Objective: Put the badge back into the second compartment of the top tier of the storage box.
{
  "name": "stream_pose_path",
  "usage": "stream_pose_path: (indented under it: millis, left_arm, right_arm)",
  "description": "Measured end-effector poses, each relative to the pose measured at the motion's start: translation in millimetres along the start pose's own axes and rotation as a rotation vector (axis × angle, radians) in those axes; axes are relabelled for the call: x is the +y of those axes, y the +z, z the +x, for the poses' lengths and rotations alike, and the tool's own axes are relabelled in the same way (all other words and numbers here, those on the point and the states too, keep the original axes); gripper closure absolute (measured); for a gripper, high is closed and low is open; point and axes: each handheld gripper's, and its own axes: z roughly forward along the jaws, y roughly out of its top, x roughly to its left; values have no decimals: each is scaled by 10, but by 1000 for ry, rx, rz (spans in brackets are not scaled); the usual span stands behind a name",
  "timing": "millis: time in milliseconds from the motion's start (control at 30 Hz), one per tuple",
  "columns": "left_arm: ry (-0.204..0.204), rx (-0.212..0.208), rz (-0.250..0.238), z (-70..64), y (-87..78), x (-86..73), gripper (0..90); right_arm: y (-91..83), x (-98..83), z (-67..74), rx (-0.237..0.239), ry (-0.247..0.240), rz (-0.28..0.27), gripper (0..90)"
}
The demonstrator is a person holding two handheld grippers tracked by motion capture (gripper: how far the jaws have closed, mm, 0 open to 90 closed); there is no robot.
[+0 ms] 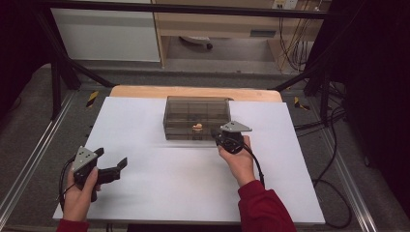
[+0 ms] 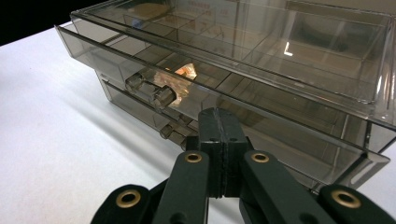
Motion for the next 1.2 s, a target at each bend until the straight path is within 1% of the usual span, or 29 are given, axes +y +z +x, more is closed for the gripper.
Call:
stream_pose_path:
  millis: [433, 733, 833, 1200]
  left_arm:
    - [0, 2, 0, 1, 0, 0, 47]
    - [0, 1, 0, 1, 0, 0, 47]
    - [1, 1, 2, 4, 0, 0, 47]
    - [-4, -1, 3, 2, 5, -2, 47]
  right_arm:
    - [19, 2, -17, 2, 30, -5, 900]
    - [30, 35, -28, -1, 33, -9, 900]
    - [35, 39, -32, -1, 40, -8, 900]
    - [42, 44, -54, 0, 43, -1, 900]
